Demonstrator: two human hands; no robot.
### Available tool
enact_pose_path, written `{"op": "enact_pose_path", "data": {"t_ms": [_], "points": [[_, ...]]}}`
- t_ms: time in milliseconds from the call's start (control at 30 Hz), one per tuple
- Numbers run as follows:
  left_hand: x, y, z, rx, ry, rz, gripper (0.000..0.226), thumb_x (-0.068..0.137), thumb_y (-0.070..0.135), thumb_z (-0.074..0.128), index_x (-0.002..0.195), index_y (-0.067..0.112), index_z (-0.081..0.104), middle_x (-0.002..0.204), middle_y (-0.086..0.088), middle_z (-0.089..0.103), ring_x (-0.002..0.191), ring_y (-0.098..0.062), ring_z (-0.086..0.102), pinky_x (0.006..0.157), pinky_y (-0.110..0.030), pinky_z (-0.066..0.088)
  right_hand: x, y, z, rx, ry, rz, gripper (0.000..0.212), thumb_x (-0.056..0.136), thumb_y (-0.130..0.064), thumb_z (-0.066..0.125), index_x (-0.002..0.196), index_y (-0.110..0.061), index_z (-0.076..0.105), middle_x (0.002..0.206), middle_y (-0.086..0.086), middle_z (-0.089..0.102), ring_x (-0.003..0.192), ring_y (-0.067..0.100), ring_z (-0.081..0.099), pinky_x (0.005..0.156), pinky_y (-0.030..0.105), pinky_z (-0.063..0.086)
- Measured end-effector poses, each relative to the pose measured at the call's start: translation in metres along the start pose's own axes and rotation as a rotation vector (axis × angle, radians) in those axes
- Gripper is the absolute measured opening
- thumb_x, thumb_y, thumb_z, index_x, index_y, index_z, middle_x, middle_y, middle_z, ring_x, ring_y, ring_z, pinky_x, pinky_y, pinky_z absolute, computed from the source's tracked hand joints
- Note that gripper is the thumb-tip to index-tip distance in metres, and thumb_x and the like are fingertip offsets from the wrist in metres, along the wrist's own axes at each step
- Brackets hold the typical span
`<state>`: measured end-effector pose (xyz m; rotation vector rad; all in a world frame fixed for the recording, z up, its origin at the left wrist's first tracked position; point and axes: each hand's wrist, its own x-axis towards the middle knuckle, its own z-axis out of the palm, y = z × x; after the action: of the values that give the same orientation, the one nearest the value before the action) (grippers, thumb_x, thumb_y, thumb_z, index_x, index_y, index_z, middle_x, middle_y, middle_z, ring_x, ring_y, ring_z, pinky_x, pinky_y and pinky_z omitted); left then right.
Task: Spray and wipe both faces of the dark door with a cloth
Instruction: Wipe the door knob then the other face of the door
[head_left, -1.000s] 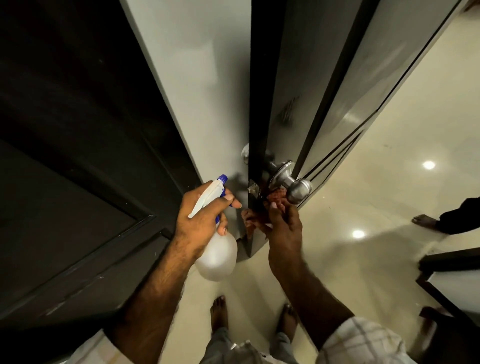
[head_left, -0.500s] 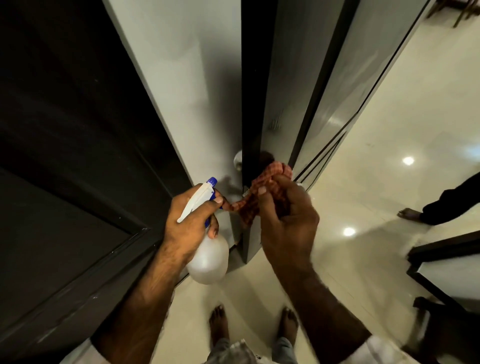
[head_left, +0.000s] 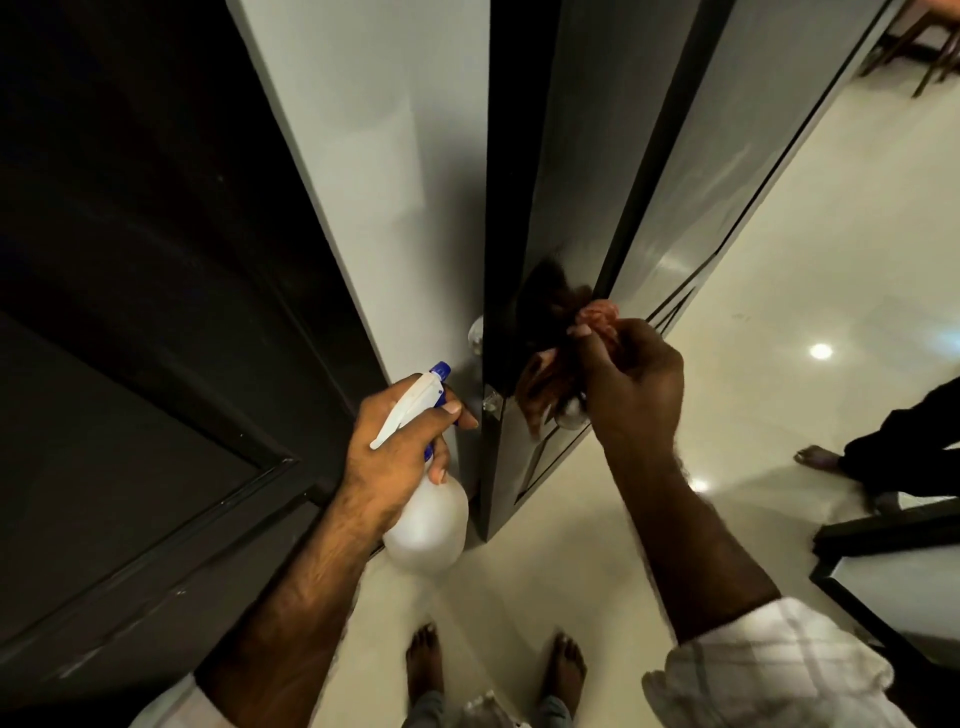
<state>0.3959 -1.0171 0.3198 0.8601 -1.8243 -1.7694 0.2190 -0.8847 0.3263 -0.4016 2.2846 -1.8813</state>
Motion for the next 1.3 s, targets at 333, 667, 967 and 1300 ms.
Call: {"op": "enact_pose_path", "data": {"t_ms": [333,667,967,1300], "points": [[0.012,0.012,0.014,-0.003,-0.018,0.029,0.01,0.102,0.0,0.059,0.097,-0.003,0.067,0.087,-0.014,0.079,0.043,-0.035,0.053,0.051,-0.037,0.055,-0.033,0.038,-0.025,-0.697,-0.232,-0.66,0.054,0.1,-0.052,0.068,0.142,-0.019,0.067,0.165,0.015,0.036,0.155,0.039,0.031,0.112,0.066,0.044],[0.013,0.006,0.01,-0.007,-0.048,0.008,0.008,0.102,0.001,0.062,0.1,-0.005,0.067,0.092,-0.017,0.077,0.04,-0.029,0.053,0.052,-0.039,0.053,-0.024,0.05,-0.027,-0.722,-0.292,-0.749,0.064,0.1,-0.045,0.065,0.154,-0.013,0.053,0.159,0.021,0.047,0.136,0.041,0.055,0.099,0.058,0.059],[0.008,0.003,0.002,-0.055,-0.033,-0.027,0.009,0.102,-0.003,0.06,0.097,-0.006,0.066,0.089,-0.018,0.077,0.039,-0.029,0.049,0.053,-0.039,0.051,-0.025,0.034,-0.019,-0.572,-0.208,-0.432,0.074,0.099,-0.06,0.06,0.157,-0.016,0.046,0.145,0.012,0.049,0.126,0.031,0.056,0.089,0.053,0.064],[0.009,0.011,0.011,-0.013,-0.054,0.008,0.007,0.103,0.003,0.062,0.103,-0.002,0.067,0.09,-0.015,0.078,0.043,-0.034,0.051,0.053,-0.039,0.053,-0.034,0.037,0.005,-0.833,-0.222,-0.386,0.097,0.087,-0.052,0.081,0.162,-0.012,0.033,0.165,0.021,0.03,0.122,0.051,0.061,0.095,0.058,0.062]]}}
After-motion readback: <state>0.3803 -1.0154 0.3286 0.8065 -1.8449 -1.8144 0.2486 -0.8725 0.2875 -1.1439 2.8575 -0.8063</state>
